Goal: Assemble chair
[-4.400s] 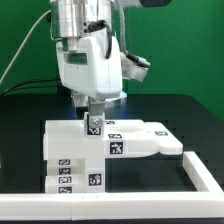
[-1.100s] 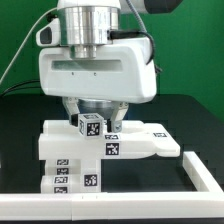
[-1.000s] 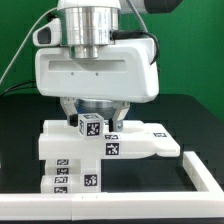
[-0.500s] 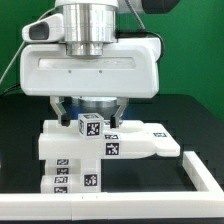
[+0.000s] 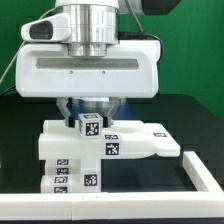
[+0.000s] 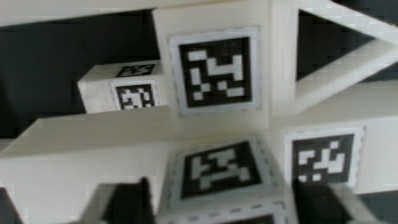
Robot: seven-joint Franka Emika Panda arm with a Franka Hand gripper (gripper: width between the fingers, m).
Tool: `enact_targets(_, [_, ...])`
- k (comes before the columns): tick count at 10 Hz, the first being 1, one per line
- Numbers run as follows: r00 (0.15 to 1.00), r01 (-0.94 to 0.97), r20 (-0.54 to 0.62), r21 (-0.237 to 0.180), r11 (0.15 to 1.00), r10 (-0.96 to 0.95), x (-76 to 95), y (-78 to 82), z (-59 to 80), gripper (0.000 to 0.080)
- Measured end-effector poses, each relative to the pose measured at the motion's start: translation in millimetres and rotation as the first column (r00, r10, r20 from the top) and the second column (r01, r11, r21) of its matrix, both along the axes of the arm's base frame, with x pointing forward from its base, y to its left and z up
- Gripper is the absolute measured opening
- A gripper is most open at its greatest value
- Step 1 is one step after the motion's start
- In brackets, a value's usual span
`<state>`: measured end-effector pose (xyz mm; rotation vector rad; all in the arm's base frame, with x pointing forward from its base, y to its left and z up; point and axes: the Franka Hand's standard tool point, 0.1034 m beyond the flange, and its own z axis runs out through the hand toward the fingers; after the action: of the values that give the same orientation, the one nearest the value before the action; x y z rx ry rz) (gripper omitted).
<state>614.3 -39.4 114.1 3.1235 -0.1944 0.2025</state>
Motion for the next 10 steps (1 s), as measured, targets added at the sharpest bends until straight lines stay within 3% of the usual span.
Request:
enact_targets(1, [0.995, 0.098, 0.001, 0.013, 0.995, -0.099, 0.0, 0.1, 0.0, 0.0282])
enact_targets(5, [0.902, 0.43, -0.003, 0.054, 0.901, -0.431, 2.7, -2.9, -0.5, 0.0282])
enact_targets(10, [0.608, 0.791, -0.035, 0.115, 0.601, -0.793, 5.0, -8.6, -0.4, 0.0284])
